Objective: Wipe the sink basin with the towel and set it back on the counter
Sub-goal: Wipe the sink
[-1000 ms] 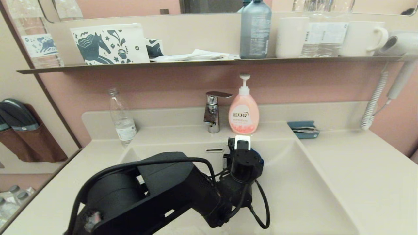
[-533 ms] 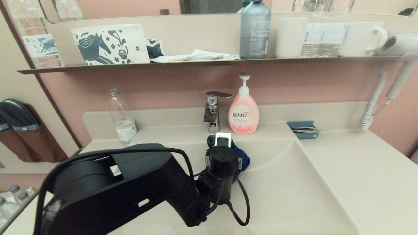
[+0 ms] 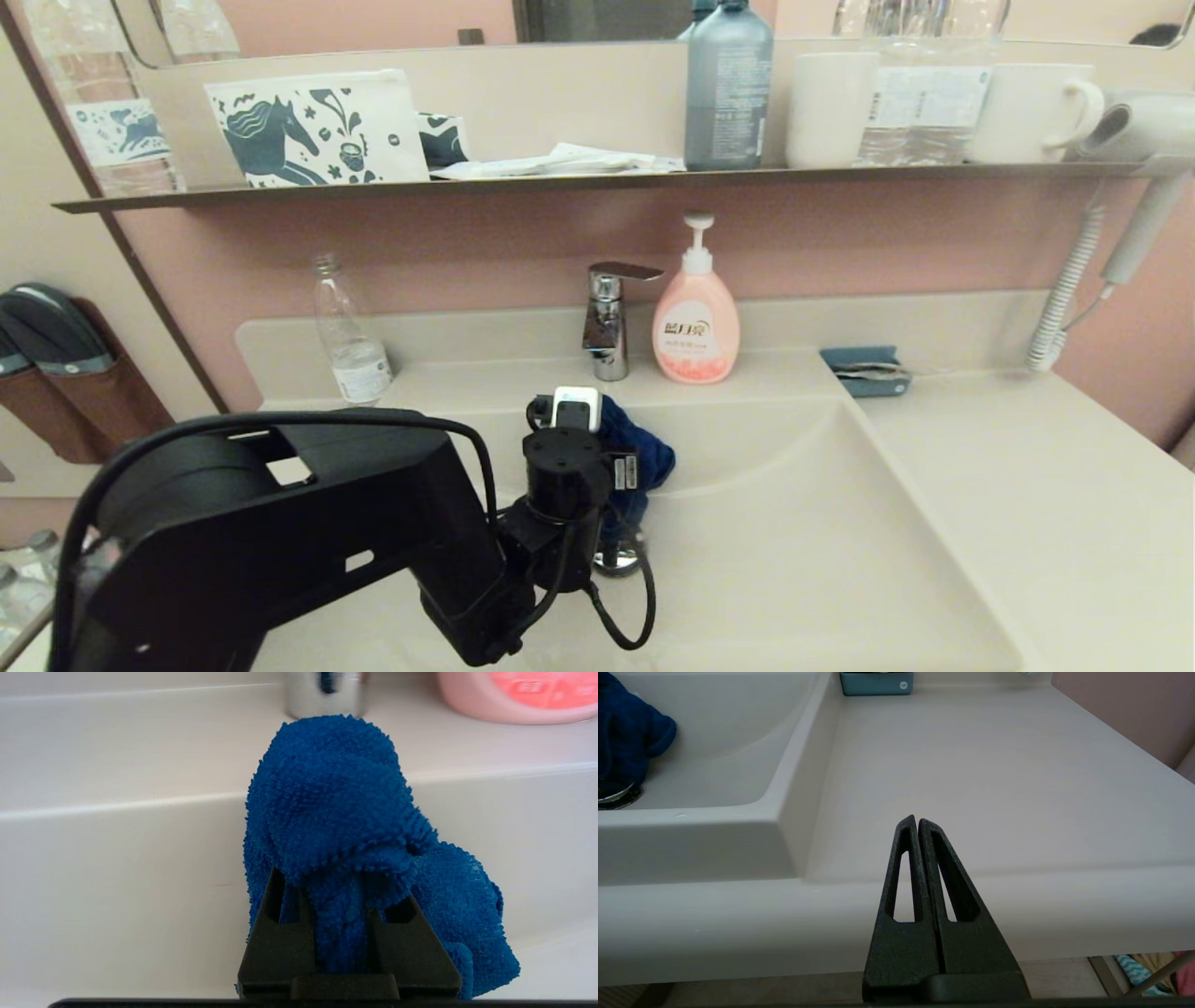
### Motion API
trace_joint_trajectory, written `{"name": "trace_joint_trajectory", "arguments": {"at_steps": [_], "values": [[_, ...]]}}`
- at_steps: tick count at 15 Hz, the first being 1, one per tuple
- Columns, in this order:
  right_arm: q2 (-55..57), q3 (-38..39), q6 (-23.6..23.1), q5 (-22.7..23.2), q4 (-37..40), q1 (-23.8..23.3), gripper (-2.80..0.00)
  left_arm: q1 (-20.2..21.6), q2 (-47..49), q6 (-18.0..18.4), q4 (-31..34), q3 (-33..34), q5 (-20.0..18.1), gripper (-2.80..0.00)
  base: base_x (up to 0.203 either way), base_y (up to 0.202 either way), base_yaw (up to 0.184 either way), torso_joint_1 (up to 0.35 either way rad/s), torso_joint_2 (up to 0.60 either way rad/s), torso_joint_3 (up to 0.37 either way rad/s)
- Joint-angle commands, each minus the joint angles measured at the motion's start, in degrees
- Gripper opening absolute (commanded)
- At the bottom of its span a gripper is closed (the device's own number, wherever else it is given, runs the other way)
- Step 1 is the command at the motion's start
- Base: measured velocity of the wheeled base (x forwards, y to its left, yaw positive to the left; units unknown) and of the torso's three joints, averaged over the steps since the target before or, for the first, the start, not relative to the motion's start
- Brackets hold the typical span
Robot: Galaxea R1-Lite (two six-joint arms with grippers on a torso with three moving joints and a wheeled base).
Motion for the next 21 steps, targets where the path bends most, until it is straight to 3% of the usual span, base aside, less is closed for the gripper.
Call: {"name": "trace_joint_trajectory", "arguments": {"at_steps": [1, 6, 8, 11, 21], "values": [[0.0, 0.0, 0.0, 0.0, 0.0, 0.0, -2.8, 5.5, 0.3, 1.3, -3.1, 2.8, -1.2, -2.8, 0.0, 0.0, 0.0, 0.0, 0.0, 0.0], [0.0, 0.0, 0.0, 0.0, 0.0, 0.0, -2.8, 9.7, -1.0, 3.0, -6.8, 7.8, -4.1, -2.8, 0.0, 0.0, 0.0, 0.0, 0.0, 0.0], [0.0, 0.0, 0.0, 0.0, 0.0, 0.0, -2.8, 9.4, -3.2, 2.9, -6.6, 9.2, -4.2, -2.8, 0.0, 0.0, 0.0, 0.0, 0.0, 0.0], [0.0, 0.0, 0.0, 0.0, 0.0, 0.0, -2.8, 5.8, -5.4, 3.0, -5.0, 11.1, -2.2, -2.8, 0.0, 0.0, 0.0, 0.0, 0.0, 0.0], [0.0, 0.0, 0.0, 0.0, 0.0, 0.0, -2.8, 7.9, -12.2, 3.1, -2.2, 18.1, -2.2, -2.8, 0.0, 0.0, 0.0, 0.0, 0.0, 0.0]]}}
